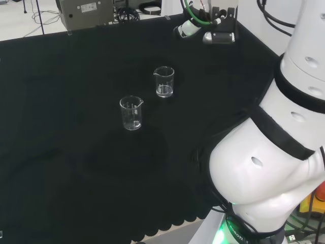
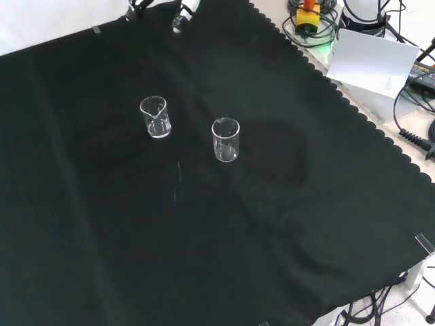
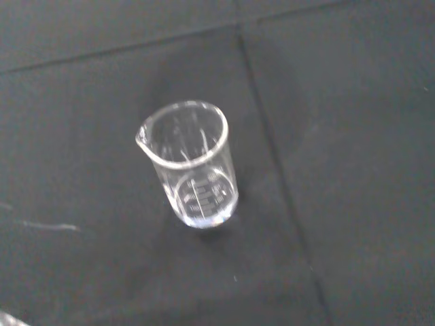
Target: Pick up the beaker on the right.
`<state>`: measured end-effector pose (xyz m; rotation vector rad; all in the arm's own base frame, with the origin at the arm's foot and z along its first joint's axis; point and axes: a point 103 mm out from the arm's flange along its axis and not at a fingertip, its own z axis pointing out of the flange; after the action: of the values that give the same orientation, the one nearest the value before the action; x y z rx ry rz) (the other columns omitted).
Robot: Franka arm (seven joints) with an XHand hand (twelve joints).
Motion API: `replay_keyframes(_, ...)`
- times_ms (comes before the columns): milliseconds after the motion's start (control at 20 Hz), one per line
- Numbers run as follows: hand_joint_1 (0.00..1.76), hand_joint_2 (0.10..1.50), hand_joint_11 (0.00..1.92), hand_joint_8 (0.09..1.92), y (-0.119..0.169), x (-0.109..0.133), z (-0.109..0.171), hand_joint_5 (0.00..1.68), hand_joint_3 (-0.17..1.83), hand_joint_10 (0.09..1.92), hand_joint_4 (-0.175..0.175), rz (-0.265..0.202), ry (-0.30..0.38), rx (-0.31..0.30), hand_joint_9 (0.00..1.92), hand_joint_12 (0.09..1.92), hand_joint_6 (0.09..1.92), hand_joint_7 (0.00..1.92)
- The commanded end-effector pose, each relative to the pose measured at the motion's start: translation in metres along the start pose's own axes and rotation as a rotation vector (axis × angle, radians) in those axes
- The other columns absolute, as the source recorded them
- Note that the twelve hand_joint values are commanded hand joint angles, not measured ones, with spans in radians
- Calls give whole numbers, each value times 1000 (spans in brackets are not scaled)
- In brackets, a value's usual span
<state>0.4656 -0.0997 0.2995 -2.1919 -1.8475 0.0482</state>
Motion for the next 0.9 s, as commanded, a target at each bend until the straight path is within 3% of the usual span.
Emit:
replay_keyframes(50, 672, 853, 53, 692, 100, -29, 94, 419, 274, 718, -50, -65, 132, 42, 365, 1441, 87, 197)
replay_keyframes(400, 714, 768, 68, 702, 118, -34, 128, 425, 396, 710, -50, -84, 140, 105, 386, 1433, 87, 217)
replay_keyframes(900, 722, 683, 81, 710, 120, -39, 158, 439, 478, 693, -50, -161, 237, 103, 413, 1430, 87, 268)
